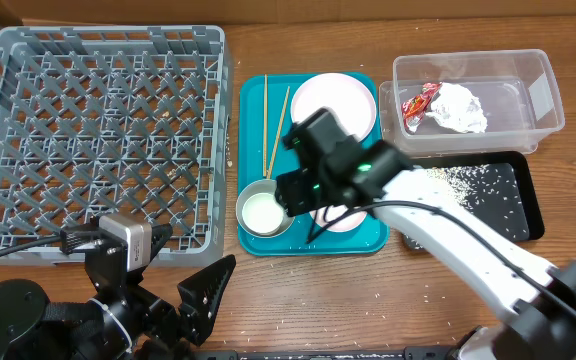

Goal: Sort waste into correct bins and load items into the dishwasher
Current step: 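Return the emptied plate to the teal tray with the right gripper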

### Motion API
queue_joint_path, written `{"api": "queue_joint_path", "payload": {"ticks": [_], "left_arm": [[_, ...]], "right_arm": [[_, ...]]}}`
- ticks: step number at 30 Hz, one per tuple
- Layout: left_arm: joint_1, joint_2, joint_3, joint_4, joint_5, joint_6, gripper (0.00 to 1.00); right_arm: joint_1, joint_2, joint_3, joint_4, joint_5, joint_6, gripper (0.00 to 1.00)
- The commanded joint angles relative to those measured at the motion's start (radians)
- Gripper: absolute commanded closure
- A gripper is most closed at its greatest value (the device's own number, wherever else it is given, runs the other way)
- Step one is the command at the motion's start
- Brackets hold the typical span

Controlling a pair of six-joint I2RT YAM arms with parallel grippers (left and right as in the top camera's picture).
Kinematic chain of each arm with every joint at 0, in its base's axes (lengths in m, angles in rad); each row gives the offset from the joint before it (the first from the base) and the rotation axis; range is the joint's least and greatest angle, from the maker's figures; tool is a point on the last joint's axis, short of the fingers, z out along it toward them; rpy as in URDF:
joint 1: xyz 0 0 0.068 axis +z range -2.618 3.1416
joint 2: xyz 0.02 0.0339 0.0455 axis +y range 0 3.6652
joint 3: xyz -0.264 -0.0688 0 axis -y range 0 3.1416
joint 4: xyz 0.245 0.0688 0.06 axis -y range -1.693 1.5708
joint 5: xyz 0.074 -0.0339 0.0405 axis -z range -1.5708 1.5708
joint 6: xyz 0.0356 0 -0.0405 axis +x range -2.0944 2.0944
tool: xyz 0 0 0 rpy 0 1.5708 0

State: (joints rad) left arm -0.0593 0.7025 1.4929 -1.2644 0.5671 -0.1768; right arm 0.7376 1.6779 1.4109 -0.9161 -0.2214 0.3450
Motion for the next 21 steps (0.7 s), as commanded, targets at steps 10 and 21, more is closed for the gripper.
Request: {"api": "queue_joint_path", "payload": {"ticks": [10,21], "left_arm": [[-0.002,0.017,-0.019,-0.182,-0.558,-0.142,0.00],[-0.002,0.090,-0.093,-0.182,-0.474,-0.142,0.00]], "right_arm": [[0.041,0.110,0.006,0.015,0.098,0.082,0.49],[0.047,0.147,-0.041,0.085,0.108,0.083,0.67]]}}
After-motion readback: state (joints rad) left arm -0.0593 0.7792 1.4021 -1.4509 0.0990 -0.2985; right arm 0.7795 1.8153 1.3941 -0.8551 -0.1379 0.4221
